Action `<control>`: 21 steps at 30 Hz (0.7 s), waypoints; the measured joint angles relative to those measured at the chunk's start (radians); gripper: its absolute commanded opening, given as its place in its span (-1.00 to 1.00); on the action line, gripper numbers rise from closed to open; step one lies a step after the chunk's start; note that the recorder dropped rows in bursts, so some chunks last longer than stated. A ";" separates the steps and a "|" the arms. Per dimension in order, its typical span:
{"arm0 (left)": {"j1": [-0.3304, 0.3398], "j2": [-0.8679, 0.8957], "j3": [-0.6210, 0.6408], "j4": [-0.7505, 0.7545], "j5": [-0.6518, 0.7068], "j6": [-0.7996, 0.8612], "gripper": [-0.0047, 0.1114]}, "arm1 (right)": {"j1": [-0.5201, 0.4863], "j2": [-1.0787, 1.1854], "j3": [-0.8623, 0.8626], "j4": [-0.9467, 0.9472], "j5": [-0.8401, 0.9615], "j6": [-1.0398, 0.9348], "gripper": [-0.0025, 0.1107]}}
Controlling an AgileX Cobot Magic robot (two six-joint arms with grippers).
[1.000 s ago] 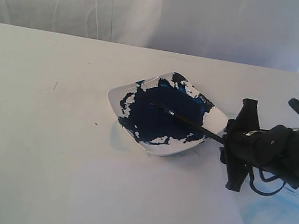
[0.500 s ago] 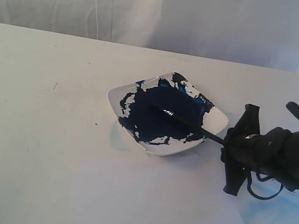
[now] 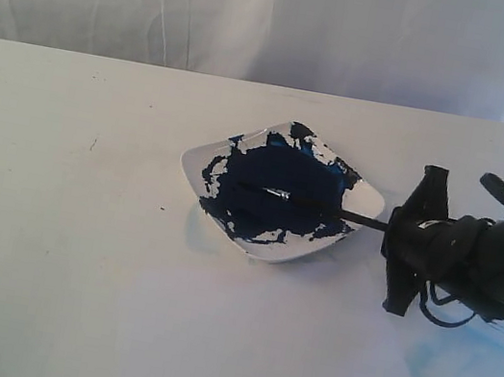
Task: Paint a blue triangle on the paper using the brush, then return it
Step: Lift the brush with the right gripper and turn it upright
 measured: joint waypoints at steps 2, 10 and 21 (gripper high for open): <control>0.000 0.000 0.000 0.000 0.000 0.000 -0.92 | 0.000 -0.006 0.000 0.000 -0.039 0.005 -0.94; 0.000 0.000 0.000 0.000 0.000 0.000 -0.92 | -0.007 -0.065 -0.004 -0.156 -0.451 -0.074 -0.96; 0.000 0.000 0.000 0.000 0.000 0.000 -0.92 | -0.121 -0.204 -0.195 -0.812 -0.214 -0.407 -0.96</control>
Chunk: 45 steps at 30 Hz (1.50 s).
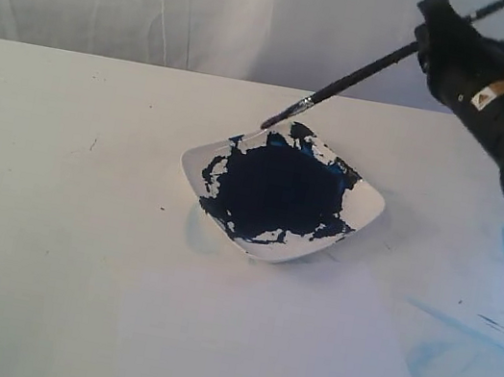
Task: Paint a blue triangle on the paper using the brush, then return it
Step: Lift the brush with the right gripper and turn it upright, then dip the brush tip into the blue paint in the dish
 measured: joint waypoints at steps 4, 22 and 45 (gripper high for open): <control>0.000 0.000 0.000 0.000 0.000 0.000 -0.92 | -0.001 -0.055 -0.151 -0.371 0.222 -0.026 -0.96; -0.002 0.000 0.000 0.000 0.000 0.000 -0.92 | 0.011 0.172 -0.232 -0.809 0.019 0.082 -0.96; -0.002 0.000 0.000 0.000 0.000 0.000 -0.92 | 0.011 0.037 -0.232 -0.847 -0.059 0.215 -0.96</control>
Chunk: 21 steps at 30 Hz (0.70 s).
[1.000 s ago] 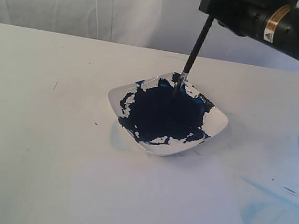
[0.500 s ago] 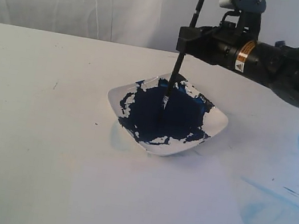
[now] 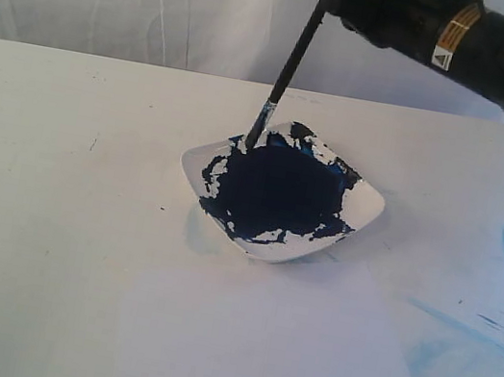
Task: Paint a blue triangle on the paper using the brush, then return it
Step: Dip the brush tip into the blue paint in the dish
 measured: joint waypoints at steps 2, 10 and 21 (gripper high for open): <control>0.000 0.000 0.000 0.000 0.000 0.000 -0.92 | 0.000 -0.017 -0.002 -0.077 -0.002 0.037 -0.96; 0.000 0.000 0.000 0.000 0.000 0.000 -0.92 | 0.000 0.034 -0.002 -0.218 0.041 0.088 -0.96; 0.000 0.000 0.000 0.000 0.000 0.000 -0.92 | 0.000 0.034 -0.002 -0.223 0.037 0.073 -0.96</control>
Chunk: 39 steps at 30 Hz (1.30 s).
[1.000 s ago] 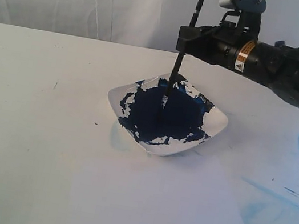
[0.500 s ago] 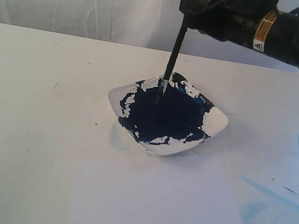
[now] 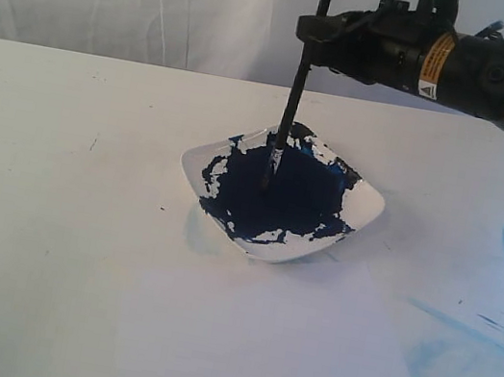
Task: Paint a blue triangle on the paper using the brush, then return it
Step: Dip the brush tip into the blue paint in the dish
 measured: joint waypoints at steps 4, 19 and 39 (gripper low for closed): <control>0.000 0.000 0.000 0.000 0.000 0.000 -0.92 | 0.000 0.000 0.000 0.000 0.000 -0.023 -0.96; 0.000 0.000 0.000 0.014 -0.002 0.017 -0.92 | 0.000 0.000 0.000 -0.002 0.002 -0.065 -0.96; 0.000 0.000 0.000 0.052 -0.087 0.121 -0.92 | -0.002 -0.195 0.000 -0.202 -0.267 0.083 -0.96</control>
